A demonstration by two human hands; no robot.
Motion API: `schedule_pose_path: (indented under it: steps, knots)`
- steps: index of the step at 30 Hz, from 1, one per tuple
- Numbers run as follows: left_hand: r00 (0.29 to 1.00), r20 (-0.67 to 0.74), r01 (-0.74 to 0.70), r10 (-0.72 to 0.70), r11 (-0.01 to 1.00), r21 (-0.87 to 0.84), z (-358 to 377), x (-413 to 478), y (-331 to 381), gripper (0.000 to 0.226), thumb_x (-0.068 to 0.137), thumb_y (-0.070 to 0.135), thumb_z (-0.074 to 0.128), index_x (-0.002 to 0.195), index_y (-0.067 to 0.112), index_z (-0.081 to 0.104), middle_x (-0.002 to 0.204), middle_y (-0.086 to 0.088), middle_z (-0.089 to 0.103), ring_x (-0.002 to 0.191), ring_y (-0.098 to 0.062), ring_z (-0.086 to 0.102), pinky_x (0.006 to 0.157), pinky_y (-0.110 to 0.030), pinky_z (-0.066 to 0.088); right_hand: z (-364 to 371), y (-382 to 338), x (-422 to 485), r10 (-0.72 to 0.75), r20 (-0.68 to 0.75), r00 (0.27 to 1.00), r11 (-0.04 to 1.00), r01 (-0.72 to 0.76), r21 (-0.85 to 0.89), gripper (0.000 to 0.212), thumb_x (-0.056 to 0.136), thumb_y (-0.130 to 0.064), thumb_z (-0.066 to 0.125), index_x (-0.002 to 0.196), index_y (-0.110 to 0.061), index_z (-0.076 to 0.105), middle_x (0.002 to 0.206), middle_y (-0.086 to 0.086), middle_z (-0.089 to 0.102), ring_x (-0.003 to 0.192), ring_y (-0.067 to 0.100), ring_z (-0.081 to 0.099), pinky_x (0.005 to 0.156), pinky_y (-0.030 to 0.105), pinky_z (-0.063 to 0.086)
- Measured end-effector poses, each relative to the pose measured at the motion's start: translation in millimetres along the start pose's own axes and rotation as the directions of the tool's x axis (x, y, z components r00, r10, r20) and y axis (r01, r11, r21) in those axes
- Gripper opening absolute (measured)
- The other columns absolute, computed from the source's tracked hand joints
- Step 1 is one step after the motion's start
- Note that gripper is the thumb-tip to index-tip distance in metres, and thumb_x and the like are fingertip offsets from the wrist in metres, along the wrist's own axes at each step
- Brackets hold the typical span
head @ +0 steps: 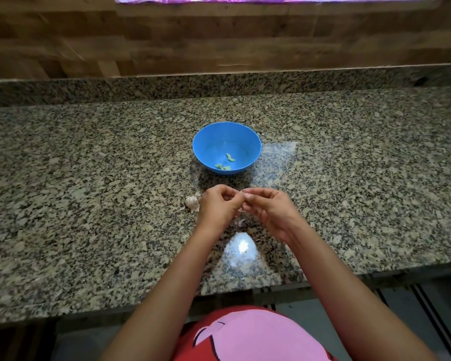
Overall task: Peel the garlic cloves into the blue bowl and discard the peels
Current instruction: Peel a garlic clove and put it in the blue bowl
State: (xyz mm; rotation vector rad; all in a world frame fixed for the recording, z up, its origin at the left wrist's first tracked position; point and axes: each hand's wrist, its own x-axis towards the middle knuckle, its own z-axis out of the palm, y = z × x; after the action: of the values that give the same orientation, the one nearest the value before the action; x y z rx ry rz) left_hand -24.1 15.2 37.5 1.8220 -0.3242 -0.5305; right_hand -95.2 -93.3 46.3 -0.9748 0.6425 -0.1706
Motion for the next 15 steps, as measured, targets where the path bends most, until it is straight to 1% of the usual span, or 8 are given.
schedule_pose_path:
  steps: [2,4,6,8,9,11,13,15]
  knots:
    - [1.0,-0.016,0.023,-0.023,1.0,0.005,2.4,3.2,-2.2,0.011,0.082,0.02,0.07,0.081,0.01,0.064,0.077,-0.007,0.069,0.069,-0.023,0.07,0.071,-0.043,0.059,-3.6,0.7,5.7,-0.007,-0.05,0.999,0.998,0.004,-0.059,0.007,0.084,0.01,0.058,0.084,0.004,0.062,0.071,0.012,0.067,0.058,0.016,0.064,0.061,0.023,0.056]
    - [0.998,-0.044,0.04,-0.038,0.998,0.052,3.5,6.3,-4.3,0.009,0.083,0.019,0.066,0.082,0.011,0.064,0.076,-0.005,0.069,0.069,-0.022,0.07,0.073,-0.043,0.058,-7.7,1.4,12.4,-0.041,-0.101,0.994,0.98,0.02,-0.199,0.009,0.086,0.008,0.057,0.084,0.002,0.062,0.071,0.012,0.065,0.059,0.018,0.063,0.065,0.028,0.055]
    - [0.997,-0.062,0.057,-0.052,0.994,0.089,3.5,9.1,-6.8,0.009,0.083,0.021,0.065,0.082,0.012,0.064,0.076,-0.004,0.07,0.069,-0.02,0.07,0.073,-0.041,0.058,-10.8,0.9,21.3,-0.083,-0.134,0.988,0.943,0.034,-0.331,0.008,0.088,0.006,0.057,0.085,0.0,0.062,0.072,0.012,0.063,0.06,0.019,0.061,0.064,0.029,0.055]
    - [0.995,-0.084,0.064,-0.053,0.989,0.133,2.0,11.1,-9.7,0.008,0.083,0.022,0.065,0.08,0.014,0.063,0.076,-0.003,0.07,0.071,-0.021,0.069,0.073,-0.041,0.058,-12.3,-0.1,33.4,-0.14,-0.162,0.977,0.862,0.04,-0.506,0.007,0.088,0.003,0.058,0.091,0.001,0.064,0.075,0.012,0.065,0.061,0.019,0.061,0.063,0.031,0.056]
    - [0.994,-0.092,0.064,-0.05,0.986,0.153,0.7,11.6,-11.4,0.008,0.083,0.021,0.065,0.08,0.014,0.063,0.077,-0.003,0.069,0.072,-0.022,0.069,0.074,-0.04,0.057,-11.8,0.1,39.7,-0.162,-0.174,0.971,0.808,0.029,-0.588,0.01,0.089,0.001,0.058,0.096,0.002,0.066,0.077,0.012,0.067,0.063,0.019,0.062,0.066,0.033,0.057]
    - [0.994,-0.098,0.071,-0.055,0.982,0.174,-2.6,10.4,-15.6,0.007,0.084,0.02,0.064,0.083,0.013,0.063,0.08,-0.004,0.069,0.076,-0.023,0.068,0.074,-0.037,0.057,-9.3,1.6,48.4,-0.174,-0.177,0.969,0.724,0.004,-0.69,0.017,0.09,-0.002,0.057,0.105,0.001,0.065,0.08,0.01,0.068,0.067,0.017,0.062,0.068,0.032,0.057]
    - [0.992,-0.106,0.09,-0.072,0.98,0.175,-6.8,7.6,-19.4,0.005,0.085,0.019,0.063,0.085,0.014,0.063,0.083,-0.005,0.068,0.078,-0.023,0.068,0.073,-0.036,0.057,-5.9,2.6,49.9,-0.181,-0.158,0.971,0.655,-0.001,-0.755,0.022,0.092,-0.004,0.055,0.113,0.0,0.063,0.089,0.01,0.069,0.073,0.017,0.063,0.069,0.028,0.055]
    - [0.989,-0.119,0.107,-0.089,0.982,0.155,-11.9,4.7,-22.2,0.004,0.086,0.018,0.062,0.084,0.015,0.063,0.082,-0.004,0.069,0.076,-0.022,0.068,0.07,-0.038,0.058,-3.9,3.0,44.9,-0.233,-0.127,0.964,0.574,0.03,-0.819,0.028,0.093,-0.005,0.054,0.12,-0.001,0.06,0.113,0.013,0.066,0.093,0.019,0.065,0.084,0.031,0.054]
